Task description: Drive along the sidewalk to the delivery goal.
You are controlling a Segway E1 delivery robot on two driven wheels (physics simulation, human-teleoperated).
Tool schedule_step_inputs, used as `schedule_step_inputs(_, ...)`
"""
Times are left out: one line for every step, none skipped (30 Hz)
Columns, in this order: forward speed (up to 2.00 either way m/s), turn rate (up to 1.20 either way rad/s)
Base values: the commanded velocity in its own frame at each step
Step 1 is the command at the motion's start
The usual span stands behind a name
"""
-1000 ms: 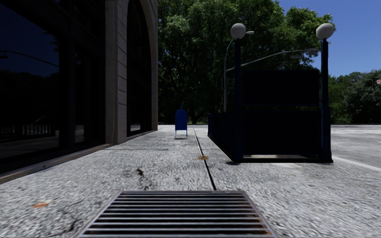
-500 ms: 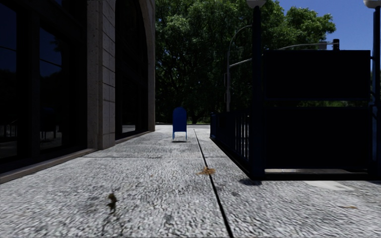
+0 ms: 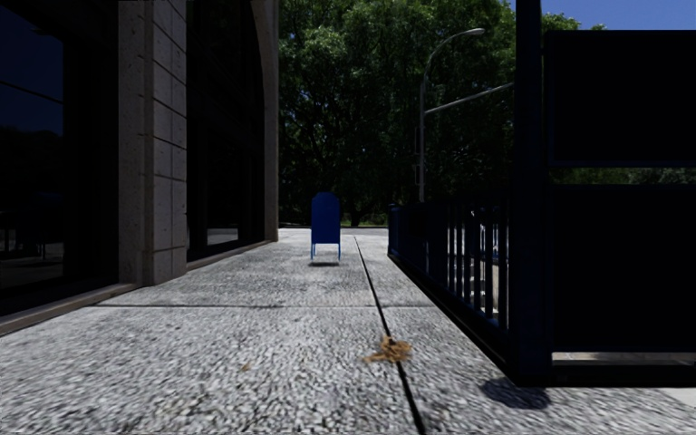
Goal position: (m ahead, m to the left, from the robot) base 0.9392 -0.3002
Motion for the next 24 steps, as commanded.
schedule_step_inputs(1.48,0.0)
schedule_step_inputs(1.48,0.0)
schedule_step_inputs(1.47,0.0)
schedule_step_inputs(1.46,0.0)
schedule_step_inputs(1.45,0.0)
schedule_step_inputs(1.44,0.0)
schedule_step_inputs(1.44,0.0)
schedule_step_inputs(1.44,0.0)
schedule_step_inputs(1.44,0.0)
schedule_step_inputs(1.44,0.0)
schedule_step_inputs(1.44,0.0)
schedule_step_inputs(1.43,0.0)
schedule_step_inputs(1.43,0.0)
schedule_step_inputs(1.43,0.0)
schedule_step_inputs(1.28,0.0)
schedule_step_inputs(1.13,0.0)
schedule_step_inputs(0.24,0.0)
schedule_step_inputs(0.0,0.0)
schedule_step_inputs(0.0,0.0)
schedule_step_inputs(0.0,0.0)
schedule_step_inputs(0.0,0.0)
schedule_step_inputs(0.0,0.0)
schedule_step_inputs(0.0,0.0)
schedule_step_inputs(0.0,0.0)
